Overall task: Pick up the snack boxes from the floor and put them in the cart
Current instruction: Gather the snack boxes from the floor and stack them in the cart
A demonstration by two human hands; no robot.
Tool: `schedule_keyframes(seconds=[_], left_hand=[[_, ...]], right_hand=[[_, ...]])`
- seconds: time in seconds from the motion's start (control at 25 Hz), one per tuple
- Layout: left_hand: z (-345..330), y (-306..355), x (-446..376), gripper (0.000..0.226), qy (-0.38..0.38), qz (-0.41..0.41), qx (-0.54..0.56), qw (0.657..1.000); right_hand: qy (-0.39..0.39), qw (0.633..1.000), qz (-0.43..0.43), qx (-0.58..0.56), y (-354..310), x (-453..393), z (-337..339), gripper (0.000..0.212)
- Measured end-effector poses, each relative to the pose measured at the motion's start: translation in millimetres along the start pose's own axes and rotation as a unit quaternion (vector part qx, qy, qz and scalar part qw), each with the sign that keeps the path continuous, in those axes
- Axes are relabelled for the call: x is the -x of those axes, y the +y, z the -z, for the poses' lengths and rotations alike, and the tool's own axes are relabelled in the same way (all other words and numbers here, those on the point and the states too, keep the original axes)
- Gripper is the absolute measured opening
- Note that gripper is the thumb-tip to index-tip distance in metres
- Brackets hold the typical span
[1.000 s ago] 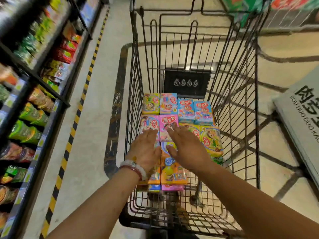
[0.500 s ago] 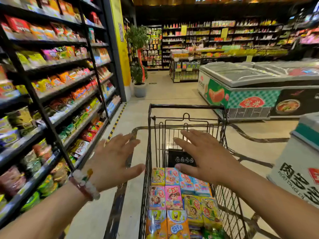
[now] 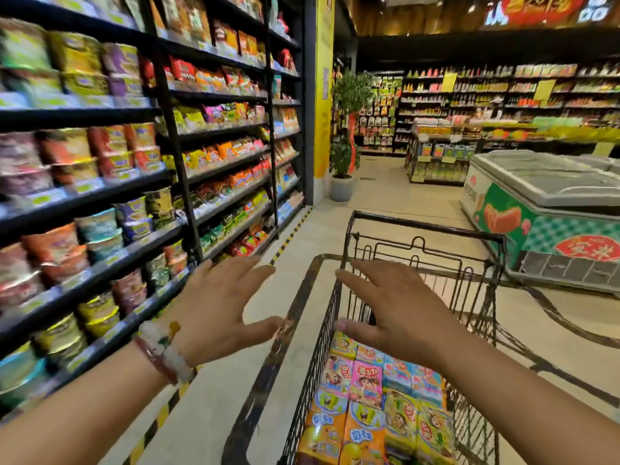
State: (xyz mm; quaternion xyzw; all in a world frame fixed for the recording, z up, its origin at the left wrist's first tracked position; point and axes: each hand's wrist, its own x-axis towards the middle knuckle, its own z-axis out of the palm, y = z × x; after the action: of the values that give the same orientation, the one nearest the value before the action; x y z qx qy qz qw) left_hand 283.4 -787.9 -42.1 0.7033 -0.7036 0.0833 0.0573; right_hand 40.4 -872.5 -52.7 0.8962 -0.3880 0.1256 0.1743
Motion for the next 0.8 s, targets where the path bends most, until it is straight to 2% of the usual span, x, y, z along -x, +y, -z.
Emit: schedule_keyframes(seconds=[0.2,0.36,0.48,0.8], left_hand=[[9,17,65,0.106,-0.017,0.088,-0.008,0.996],[19,30,129,0.1,-0.044,0.155,-0.007,0.987],[30,30,180,0.099,-0.06,0.216,-0.029,0.974],[56,18,319,0.1,-0.043,0.358,-0.051,0.931]], right_hand=[[-0.03,0.996,0.08,-0.036,-17,17,18,0.081],[-0.106,0.975,0.164,-0.103,-46,29,27,0.1],[-0.107,0.961,0.23,-0.106,-80,28,32,0.111],[-0.07,0.912,0.372,-0.161,-197,46,72,0.1]])
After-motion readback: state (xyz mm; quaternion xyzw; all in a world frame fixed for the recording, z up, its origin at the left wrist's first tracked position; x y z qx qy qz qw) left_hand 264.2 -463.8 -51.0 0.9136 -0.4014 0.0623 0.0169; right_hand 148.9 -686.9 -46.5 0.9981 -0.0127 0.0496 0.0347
